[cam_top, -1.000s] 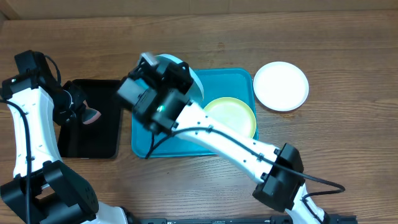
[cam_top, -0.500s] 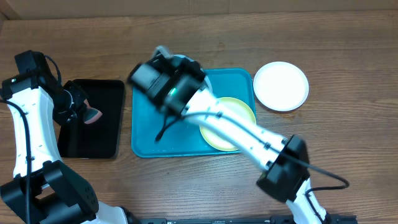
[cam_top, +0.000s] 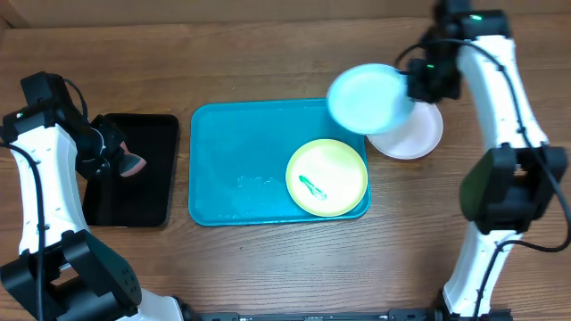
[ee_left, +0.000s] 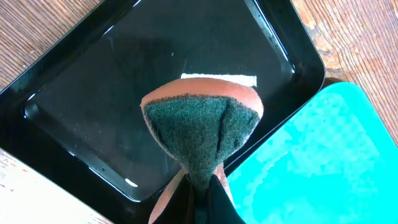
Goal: Clean dirty plates on tray and stack at the side
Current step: 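Lift the light-blue plate with the right gripper onto the white plate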
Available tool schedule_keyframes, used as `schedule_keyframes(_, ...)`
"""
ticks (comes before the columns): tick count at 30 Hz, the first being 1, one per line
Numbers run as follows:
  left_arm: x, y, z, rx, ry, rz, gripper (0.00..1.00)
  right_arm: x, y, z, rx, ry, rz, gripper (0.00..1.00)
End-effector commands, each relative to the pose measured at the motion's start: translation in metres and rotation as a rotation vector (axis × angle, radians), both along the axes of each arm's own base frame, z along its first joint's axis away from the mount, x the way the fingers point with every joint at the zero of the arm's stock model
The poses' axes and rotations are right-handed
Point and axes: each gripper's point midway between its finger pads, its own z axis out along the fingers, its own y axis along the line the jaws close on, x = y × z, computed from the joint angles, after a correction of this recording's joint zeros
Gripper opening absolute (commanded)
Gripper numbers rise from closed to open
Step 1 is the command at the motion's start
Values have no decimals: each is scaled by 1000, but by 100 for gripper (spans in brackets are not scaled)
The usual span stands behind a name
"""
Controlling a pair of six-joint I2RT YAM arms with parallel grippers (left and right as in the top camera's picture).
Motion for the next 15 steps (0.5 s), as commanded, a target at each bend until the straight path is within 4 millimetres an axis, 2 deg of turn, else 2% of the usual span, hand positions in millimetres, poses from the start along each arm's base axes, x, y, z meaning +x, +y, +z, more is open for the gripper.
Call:
schedule_keyframes(1, 2, -3, -3, -6, -3, -24, 4, -11, -14, -7, 82, 11, 15, 4)
schedule_keyframes(4, 2, -2, -2, -5, -4, -25, 4, -18, -48, -25, 76, 35, -58, 4)
schedule_keyframes(8, 2, -2, -2, -5, -4, -25, 4, -24, -79, -40, 80, 41, -146, 4)
schedule_keyframes(11, 2, -2, -2, -5, -4, -25, 4, -27, -88, -44, 82, 45, -170, 5)
schedule_keyframes(15, 2, -2, -2, -4, -5, -25, 4, -26, -85, -44, 90, 43, -160, 23)
